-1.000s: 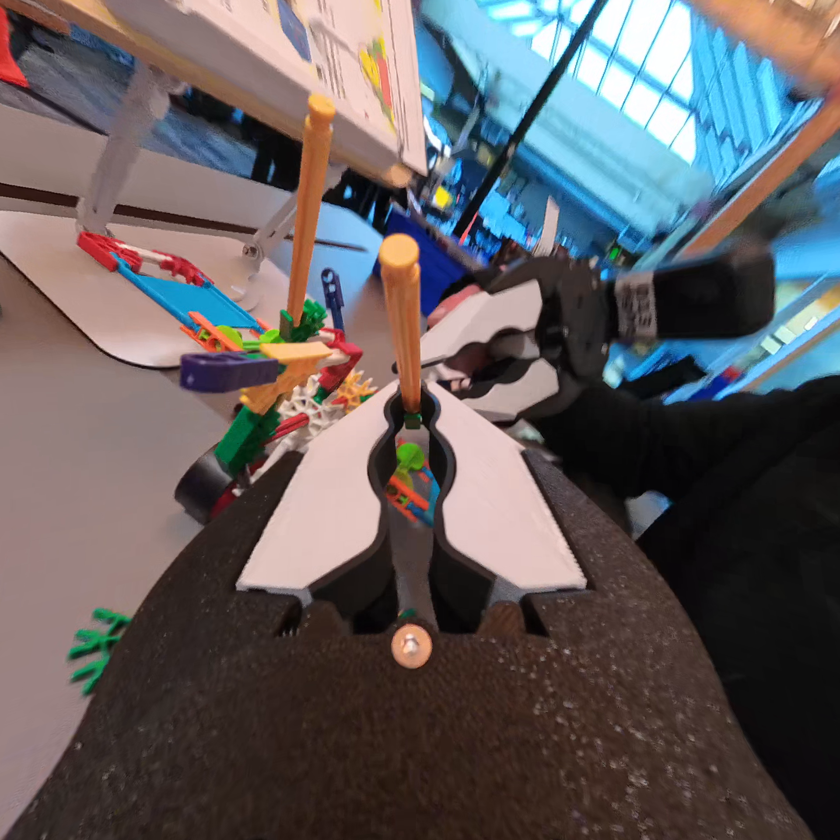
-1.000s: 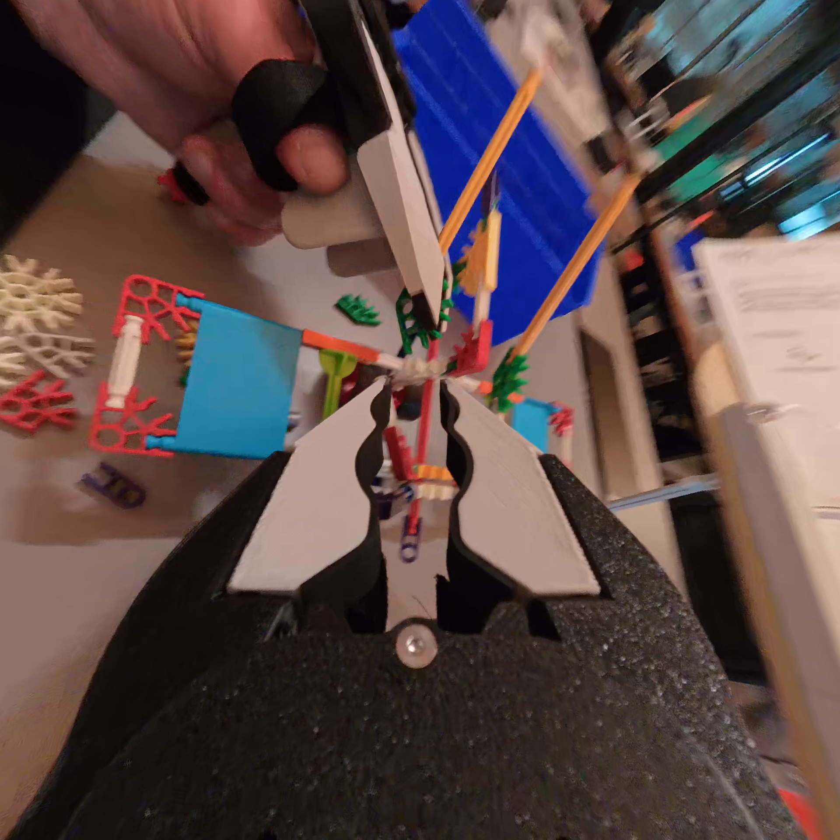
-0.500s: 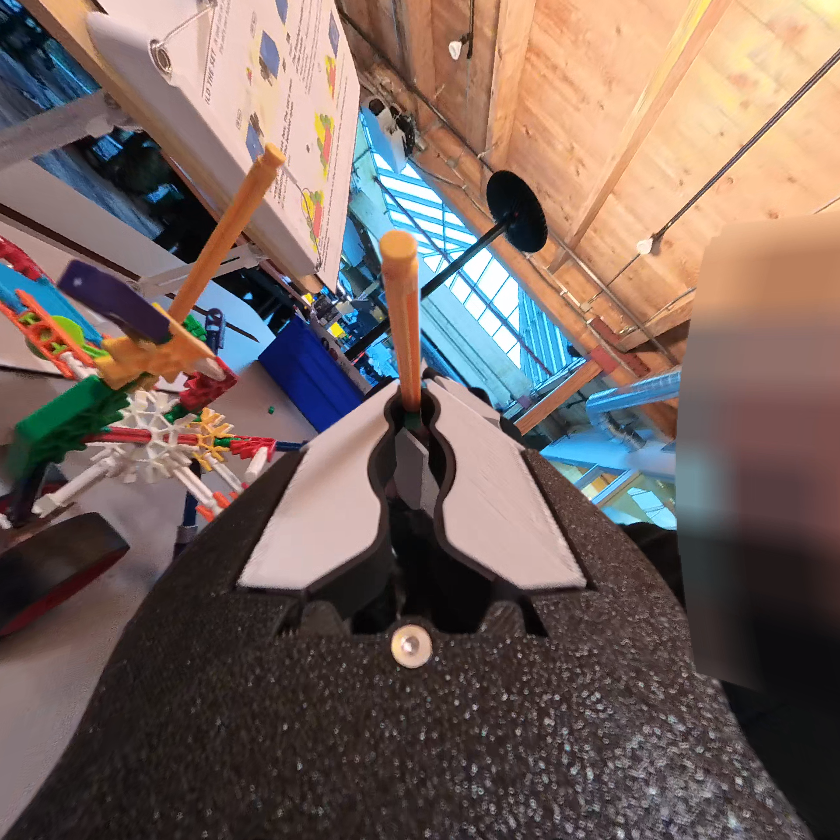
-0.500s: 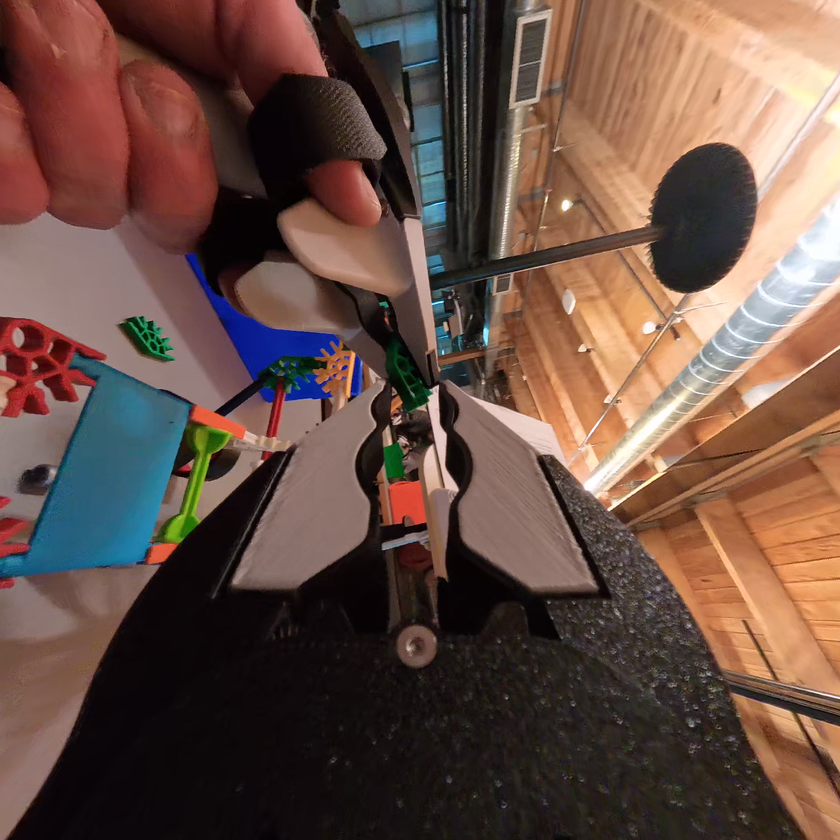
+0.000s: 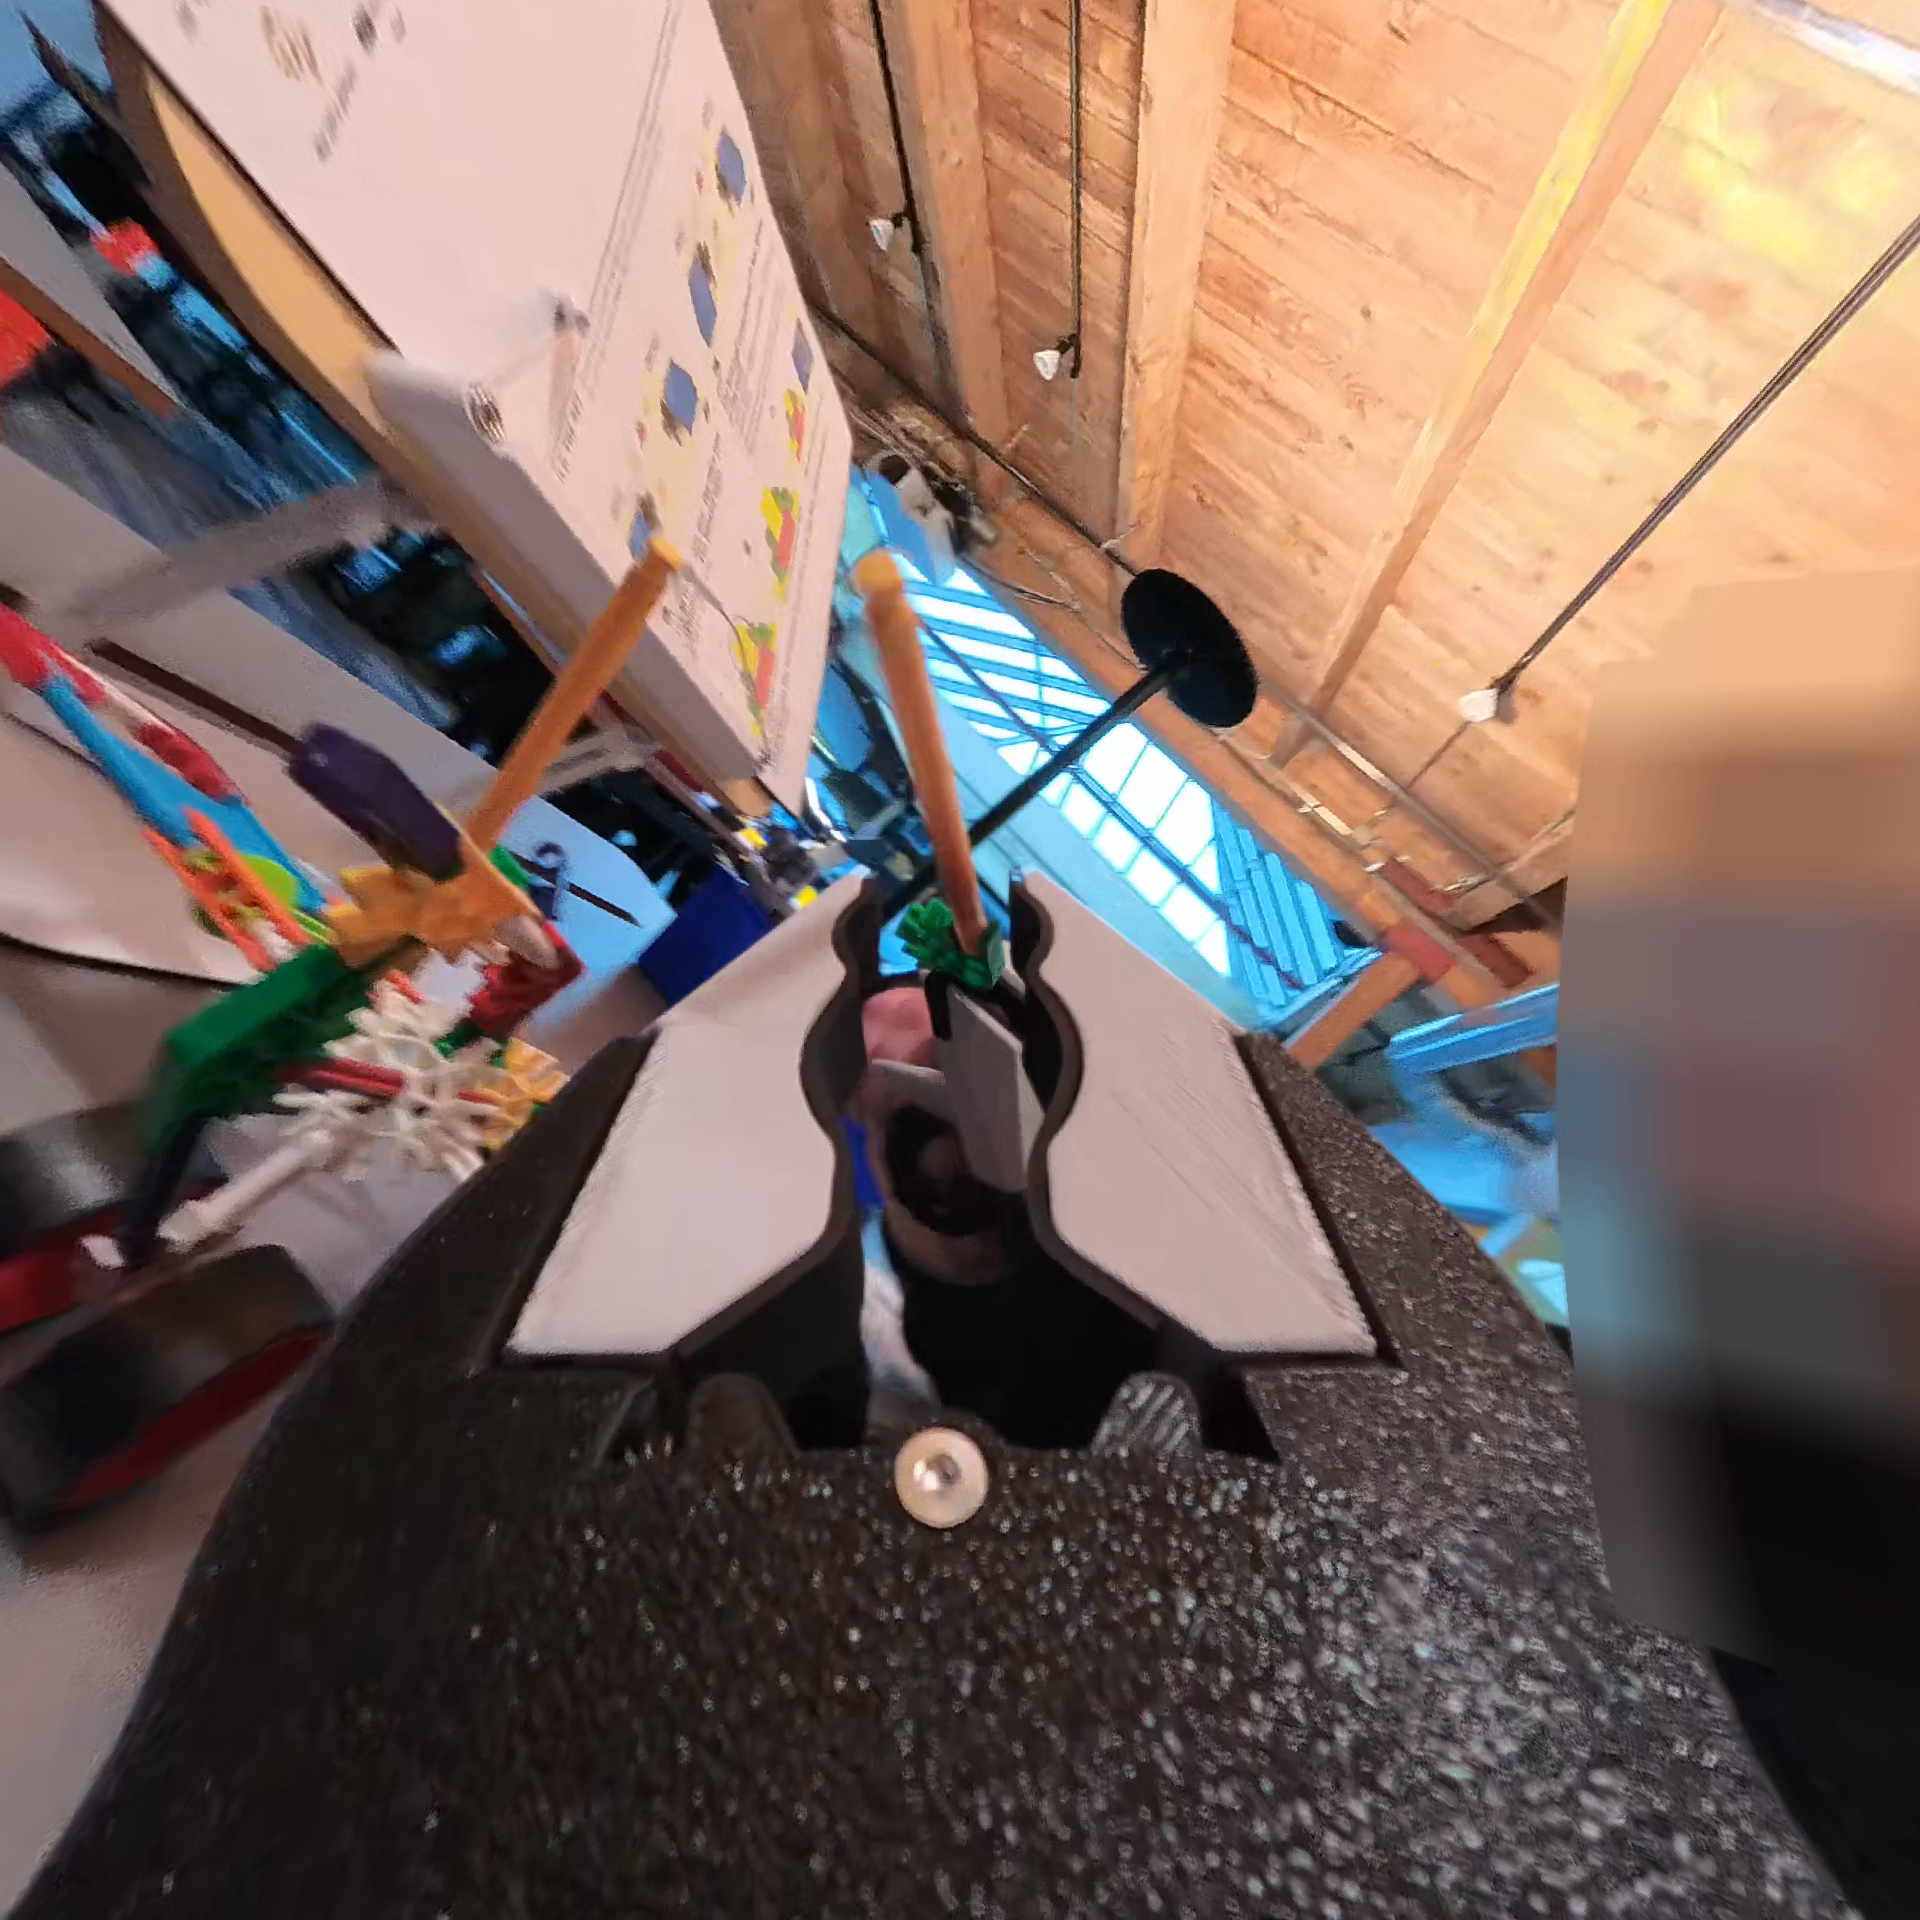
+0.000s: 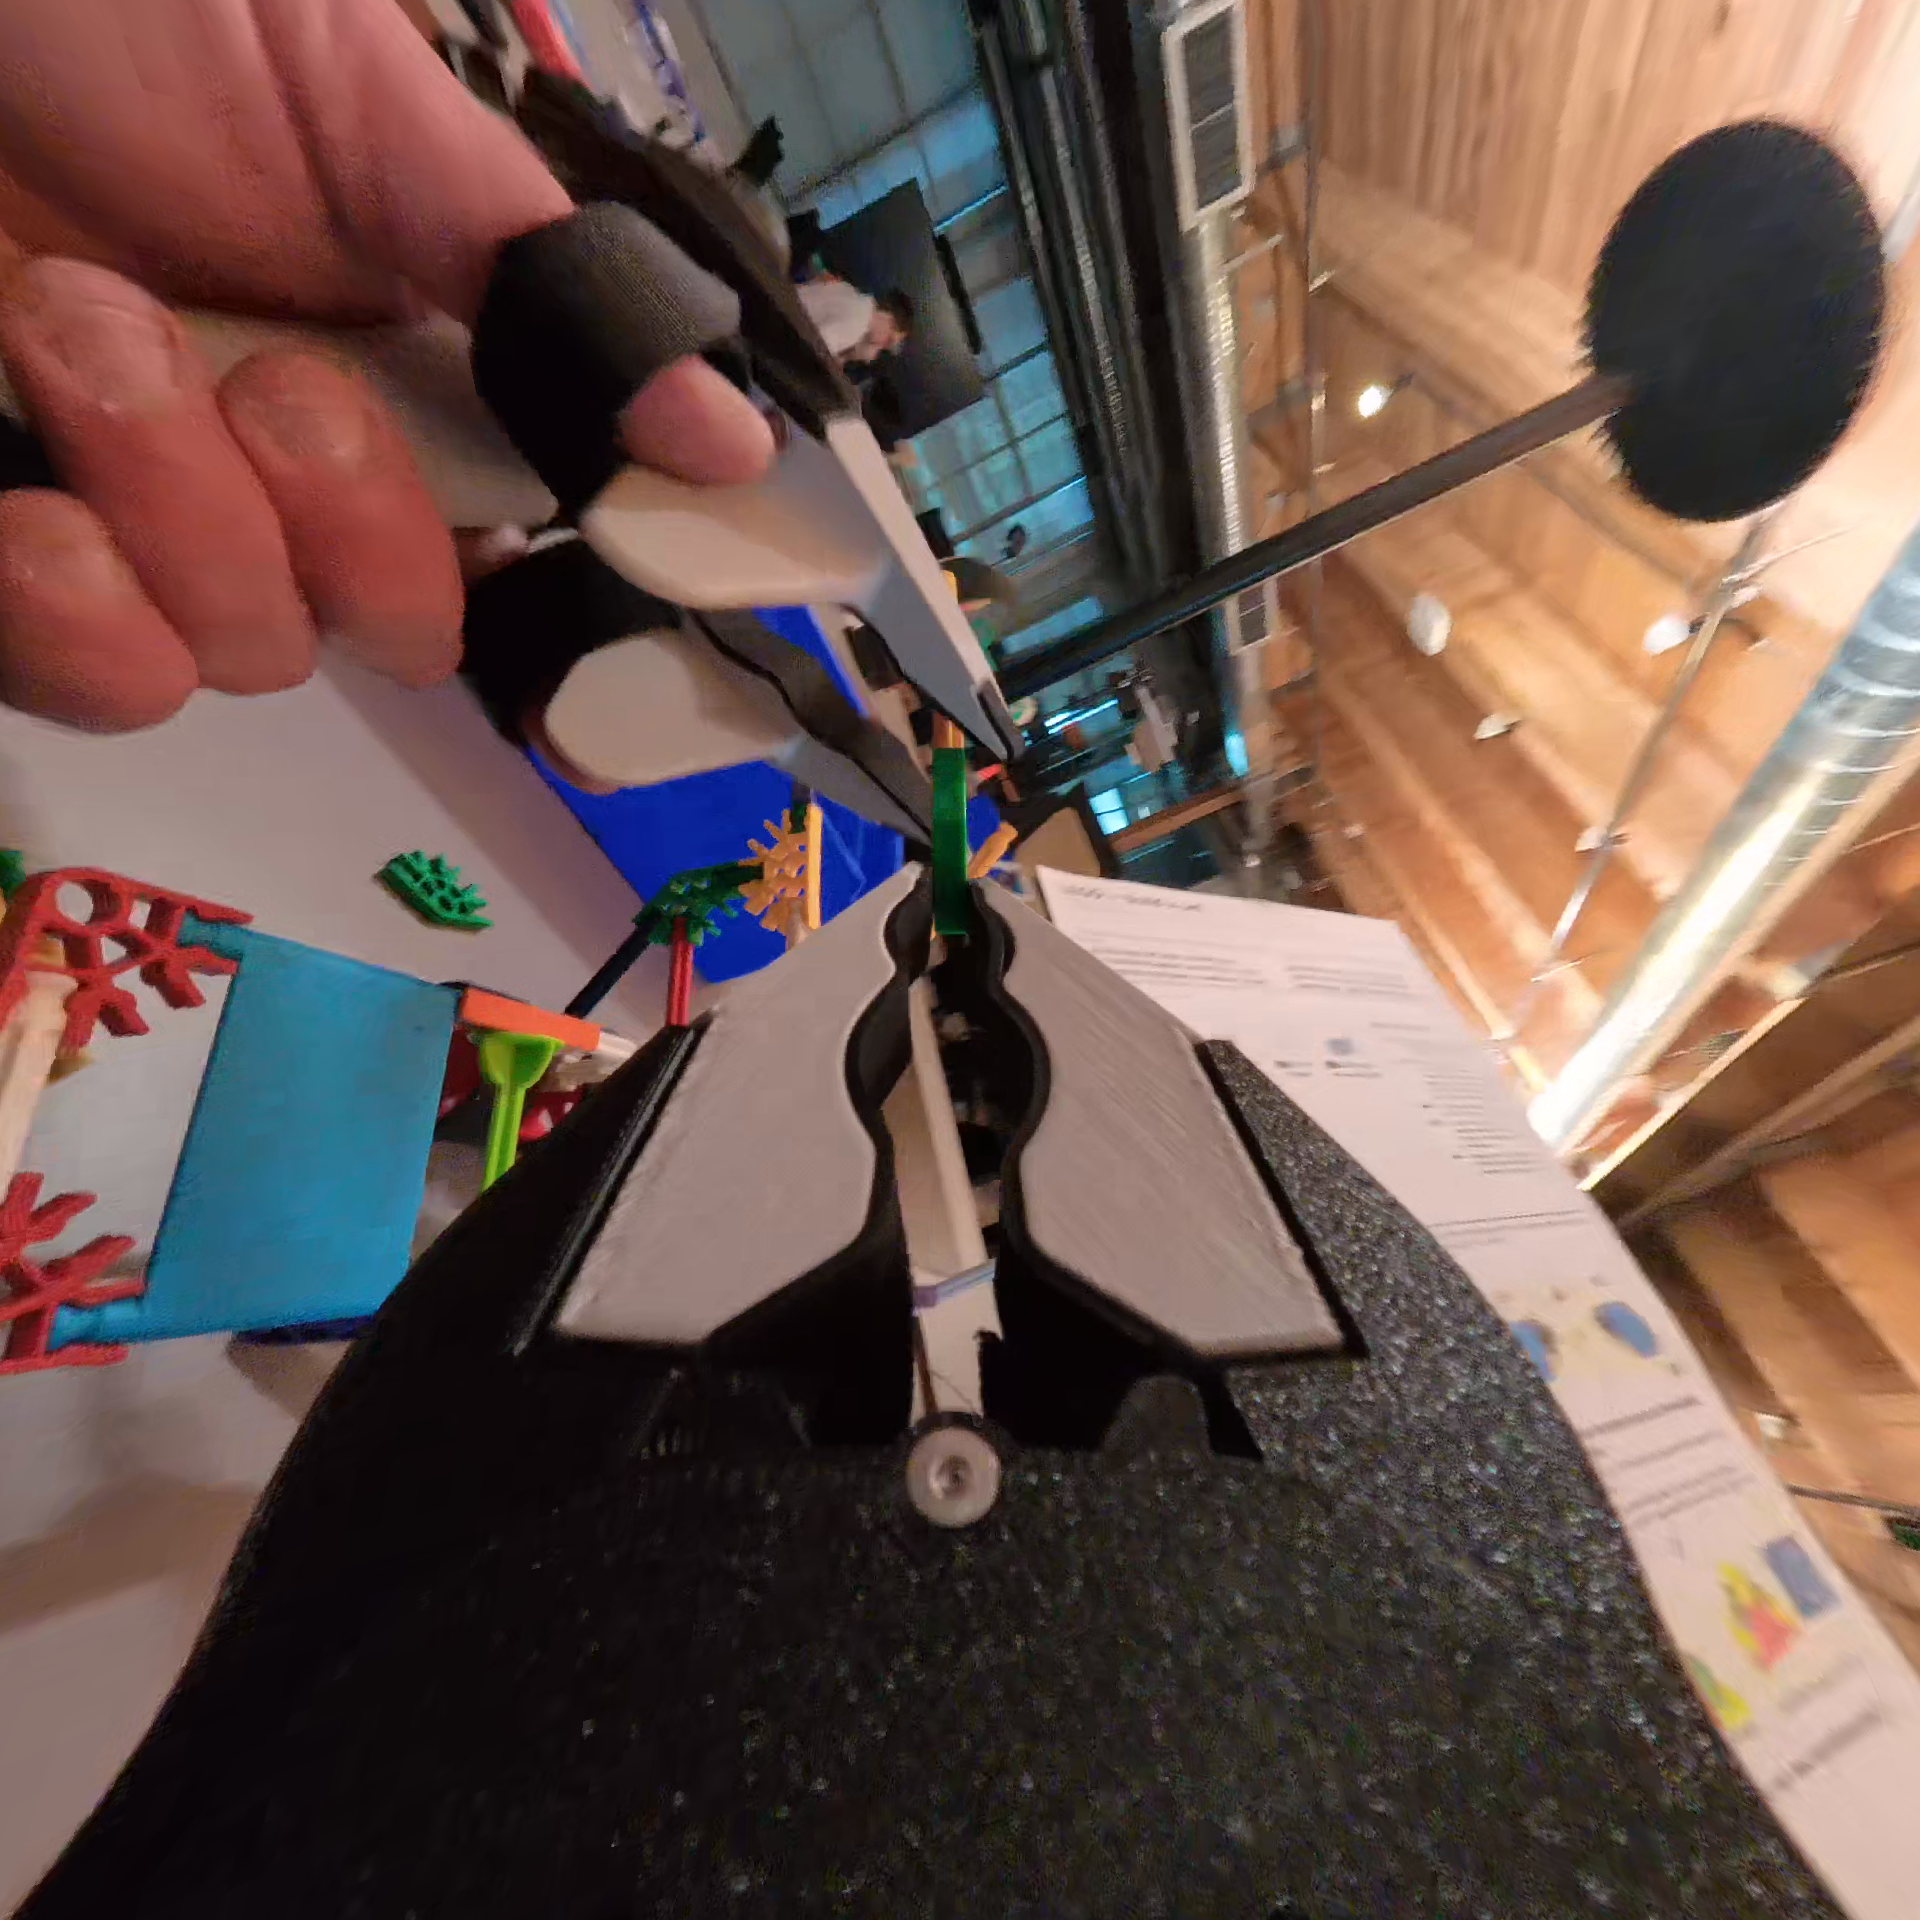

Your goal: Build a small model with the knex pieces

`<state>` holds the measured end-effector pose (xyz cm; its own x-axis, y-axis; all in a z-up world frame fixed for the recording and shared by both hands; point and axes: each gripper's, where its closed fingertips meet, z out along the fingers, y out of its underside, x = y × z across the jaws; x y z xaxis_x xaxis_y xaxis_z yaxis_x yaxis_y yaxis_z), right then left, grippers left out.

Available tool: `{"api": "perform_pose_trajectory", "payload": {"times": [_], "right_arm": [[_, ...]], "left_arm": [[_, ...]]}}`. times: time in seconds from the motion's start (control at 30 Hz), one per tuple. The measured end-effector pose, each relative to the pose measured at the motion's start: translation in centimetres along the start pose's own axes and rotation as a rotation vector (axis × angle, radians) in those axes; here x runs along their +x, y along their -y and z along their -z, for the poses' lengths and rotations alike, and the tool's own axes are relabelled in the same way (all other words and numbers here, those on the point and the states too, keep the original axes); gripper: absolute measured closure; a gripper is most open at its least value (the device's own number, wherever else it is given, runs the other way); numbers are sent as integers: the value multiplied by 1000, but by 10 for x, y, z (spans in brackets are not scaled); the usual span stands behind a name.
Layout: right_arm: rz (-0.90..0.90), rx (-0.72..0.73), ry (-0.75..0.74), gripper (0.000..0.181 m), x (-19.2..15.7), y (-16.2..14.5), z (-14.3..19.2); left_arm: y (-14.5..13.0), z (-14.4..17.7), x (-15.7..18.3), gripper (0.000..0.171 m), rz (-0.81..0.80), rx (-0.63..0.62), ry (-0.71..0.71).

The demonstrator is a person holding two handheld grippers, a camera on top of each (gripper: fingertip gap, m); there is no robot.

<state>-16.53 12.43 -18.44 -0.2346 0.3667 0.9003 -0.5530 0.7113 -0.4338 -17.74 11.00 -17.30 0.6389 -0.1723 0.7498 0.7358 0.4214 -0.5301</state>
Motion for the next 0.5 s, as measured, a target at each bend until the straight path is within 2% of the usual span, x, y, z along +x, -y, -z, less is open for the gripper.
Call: {"api": "perform_pose_trajectory", "payload": {"times": [0.07, 0.17, 0.23, 0.3, 0.37, 0.5], "right_arm": [[-163, 25, 106, 177, -3, 0, 1], [-453, 69, 254, 176, -5, 0, 2], [-644, 79, 359, 176, -7, -3, 3], [-812, 107, 432, 177, -5, -5, 4], [-947, 130, 537, 176, -9, -5, 8], [-1092, 170, 583, 176, -6, -9, 8]], "left_arm": [[3, 6, 2, 145, -96, -11, -6], [-5, 13, -8, 139, -286, -110, 47], [-3, 16, -5, 142, -369, -126, 34], [-1, 16, 4, 146, -385, -128, -20], [-8, 12, 6, 150, -398, -181, -42], [-20, 0, 11, 150, -430, -236, -85]]}}
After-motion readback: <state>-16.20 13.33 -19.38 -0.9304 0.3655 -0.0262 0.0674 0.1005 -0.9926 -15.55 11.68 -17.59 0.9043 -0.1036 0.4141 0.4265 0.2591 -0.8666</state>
